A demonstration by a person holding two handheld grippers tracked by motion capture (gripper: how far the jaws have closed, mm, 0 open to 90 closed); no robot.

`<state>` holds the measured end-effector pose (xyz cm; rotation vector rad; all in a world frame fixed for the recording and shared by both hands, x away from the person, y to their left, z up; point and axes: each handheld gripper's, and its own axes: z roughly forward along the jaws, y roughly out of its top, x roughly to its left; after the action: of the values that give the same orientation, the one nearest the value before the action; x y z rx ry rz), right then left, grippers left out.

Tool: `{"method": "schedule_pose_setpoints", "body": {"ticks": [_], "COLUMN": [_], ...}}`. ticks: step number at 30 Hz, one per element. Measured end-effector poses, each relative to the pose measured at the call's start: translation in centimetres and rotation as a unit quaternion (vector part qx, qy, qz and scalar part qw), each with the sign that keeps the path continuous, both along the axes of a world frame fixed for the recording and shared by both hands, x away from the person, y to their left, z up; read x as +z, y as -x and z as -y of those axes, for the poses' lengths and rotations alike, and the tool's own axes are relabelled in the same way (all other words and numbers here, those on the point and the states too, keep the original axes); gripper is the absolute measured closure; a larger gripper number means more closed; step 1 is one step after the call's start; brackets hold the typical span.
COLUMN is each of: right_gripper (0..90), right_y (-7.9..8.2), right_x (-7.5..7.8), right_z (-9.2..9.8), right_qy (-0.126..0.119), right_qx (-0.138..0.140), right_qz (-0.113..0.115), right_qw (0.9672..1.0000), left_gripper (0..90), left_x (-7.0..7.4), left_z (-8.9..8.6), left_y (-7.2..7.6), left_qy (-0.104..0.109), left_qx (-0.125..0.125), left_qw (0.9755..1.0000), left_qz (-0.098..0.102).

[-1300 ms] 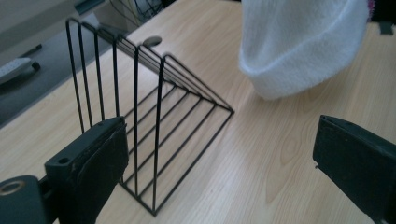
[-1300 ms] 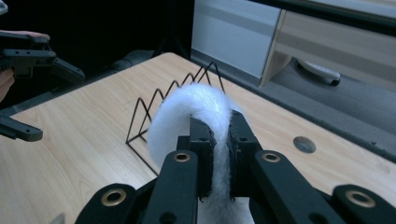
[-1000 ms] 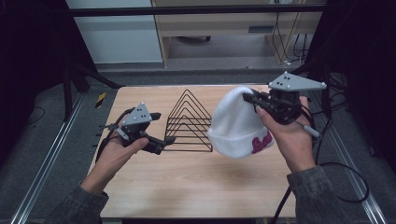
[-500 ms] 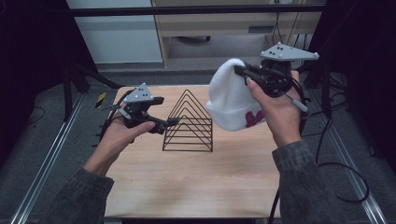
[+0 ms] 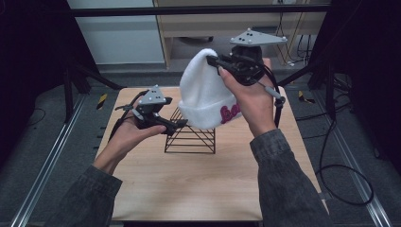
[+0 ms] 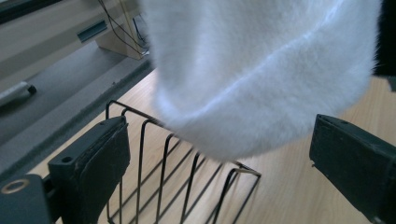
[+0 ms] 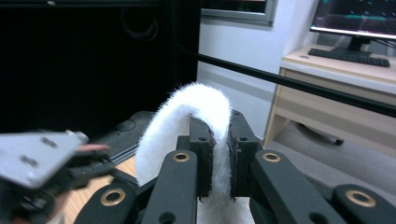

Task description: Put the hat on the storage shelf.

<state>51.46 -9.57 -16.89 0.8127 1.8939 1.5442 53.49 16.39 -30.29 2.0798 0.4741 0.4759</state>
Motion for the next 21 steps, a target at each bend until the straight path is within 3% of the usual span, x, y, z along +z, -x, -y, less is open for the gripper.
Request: {"method": "schedule_pose_setpoints", "body": {"ticks": [7, 10, 11, 13, 14, 16, 21], "right_gripper": [83.3, 83.3, 83.4, 83.4, 83.4, 83.4, 83.4], "right_y": [0.3, 0.3, 0.4, 0.4, 0.4, 0.4, 0.4], "right_x": [0.8, 0.7, 0.6, 0.5, 0.5, 0.4, 0.5], "right_z": [-0.7, -0.7, -0.6, -0.5, -0.5, -0.3, 0.3], "right_qy": [-0.006, -0.001, -0.003, -0.004, -0.004, -0.002, 0.0], "right_qx": [0.007, 0.009, 0.008, 0.009, 0.009, 0.008, 0.004], "right_qz": [0.009, 0.01, 0.008, 0.006, 0.006, 0.007, 0.007], "right_qw": [0.9999, 0.9999, 0.9999, 0.9999, 0.9999, 0.9999, 1.0], "left_gripper": [6.0, 23.2, 48.5, 73.6, 73.6, 83.2, 84.7], "left_x": [-0.6, -0.5, -0.4, -0.3, -0.3, -0.2, 0.1], "left_z": [0.7, 0.3, 0.0, 0.0, 0.0, 0.0, -0.3], "left_y": [-0.8, -1.0, -1.1, -1.1, -1.2, -1.5, -1.3], "left_qy": [0.026, 0.044, 0.039, 0.037, 0.036, 0.045, 0.046], "left_qx": [0.004, 0.0, 0.001, 0.001, -0.005, -0.004, 0.006], "left_qw": [0.9996, 0.9985, 0.9988, 0.9991, 0.9992, 0.9986, 0.9985], "left_qz": [-0.012, -0.034, -0.03, -0.02, -0.016, -0.028, -0.028]}}
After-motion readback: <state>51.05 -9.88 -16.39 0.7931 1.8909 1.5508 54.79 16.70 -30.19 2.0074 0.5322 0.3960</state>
